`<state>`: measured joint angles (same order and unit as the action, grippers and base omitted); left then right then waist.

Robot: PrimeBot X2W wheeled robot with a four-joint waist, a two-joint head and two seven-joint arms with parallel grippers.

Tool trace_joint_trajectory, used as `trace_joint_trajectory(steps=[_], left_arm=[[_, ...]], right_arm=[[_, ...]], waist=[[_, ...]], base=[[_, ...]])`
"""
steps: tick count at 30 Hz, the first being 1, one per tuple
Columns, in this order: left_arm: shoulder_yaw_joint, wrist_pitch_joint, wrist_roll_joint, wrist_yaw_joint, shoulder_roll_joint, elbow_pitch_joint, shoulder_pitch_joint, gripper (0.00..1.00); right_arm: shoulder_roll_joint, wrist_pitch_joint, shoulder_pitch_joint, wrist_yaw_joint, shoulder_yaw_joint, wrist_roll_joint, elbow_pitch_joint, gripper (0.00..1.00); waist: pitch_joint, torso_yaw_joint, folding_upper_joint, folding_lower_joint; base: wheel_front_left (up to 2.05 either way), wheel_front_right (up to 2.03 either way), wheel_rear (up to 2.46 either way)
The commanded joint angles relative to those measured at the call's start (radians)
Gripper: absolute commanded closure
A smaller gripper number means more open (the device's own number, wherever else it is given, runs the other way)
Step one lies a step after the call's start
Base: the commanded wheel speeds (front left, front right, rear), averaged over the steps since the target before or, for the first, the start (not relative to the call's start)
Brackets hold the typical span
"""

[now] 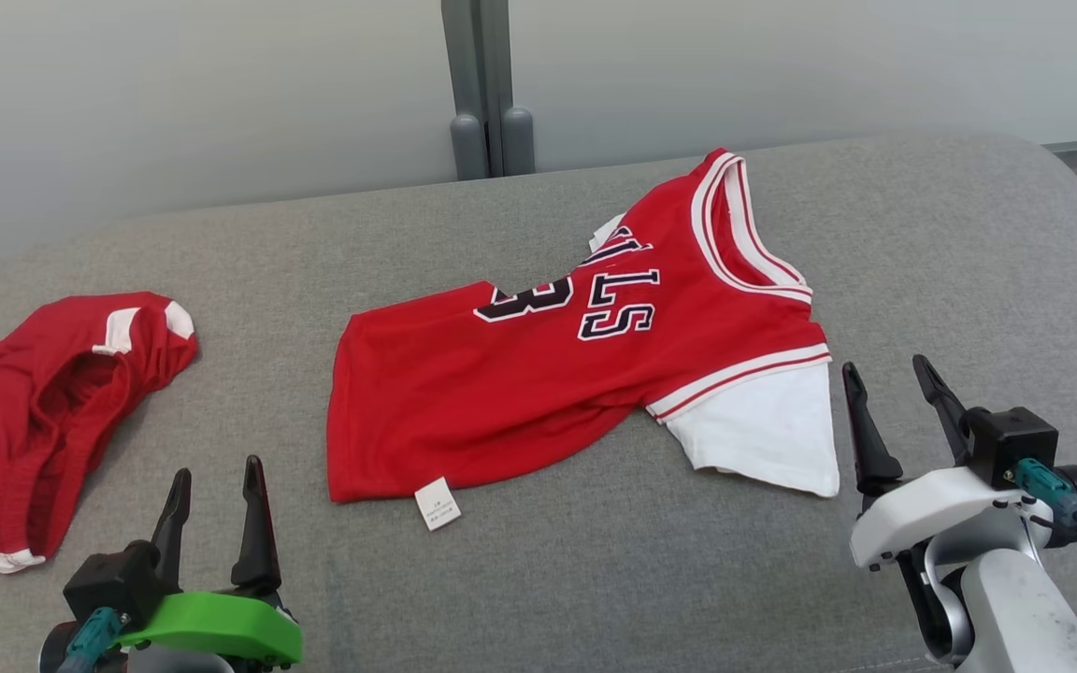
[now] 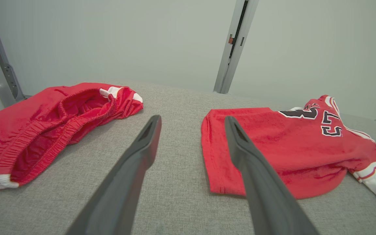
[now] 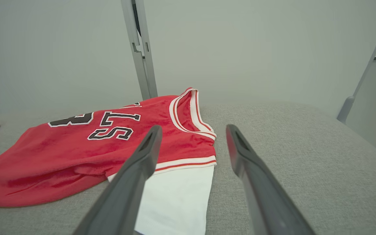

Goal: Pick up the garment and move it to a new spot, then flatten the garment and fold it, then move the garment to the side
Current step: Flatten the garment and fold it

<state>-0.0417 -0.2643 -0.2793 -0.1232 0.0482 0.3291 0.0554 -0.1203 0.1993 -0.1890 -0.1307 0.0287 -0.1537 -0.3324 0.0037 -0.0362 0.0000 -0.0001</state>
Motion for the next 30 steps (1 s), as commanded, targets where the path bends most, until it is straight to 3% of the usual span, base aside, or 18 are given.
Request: trace_joint_trajectory(steps=[1, 21, 30], left_arm=[[-0.002, 0.000, 0.004, -0.003, 0.004, 0.001, -0.014, 0.00], [0.016, 0.000, 0.034, 0.003, 0.004, -0.001, -0.021, 0.00], [0.113, 0.021, 0.073, -0.004, 0.005, 0.232, 0.122, 0.00]], right_arm=[[0.005, -0.002, 0.018, 0.000, -0.005, 0.001, 0.008, 0.00], [0.030, -0.043, 0.043, 0.000, -0.026, 0.006, 0.022, 0.00], [0.041, -0.253, -0.050, 0.000, -0.105, 0.016, -0.061, 0.00]], waist=[[-0.003, -0.001, 0.0000, 0.0001], [0.004, 0.008, 0.0000, 0.0001], [0.073, 0.015, 0.0000, 0.0001]], base=[[0.00, 0.00, 0.00], [0.00, 0.00, 0.00], [0.00, 0.00, 0.00]])
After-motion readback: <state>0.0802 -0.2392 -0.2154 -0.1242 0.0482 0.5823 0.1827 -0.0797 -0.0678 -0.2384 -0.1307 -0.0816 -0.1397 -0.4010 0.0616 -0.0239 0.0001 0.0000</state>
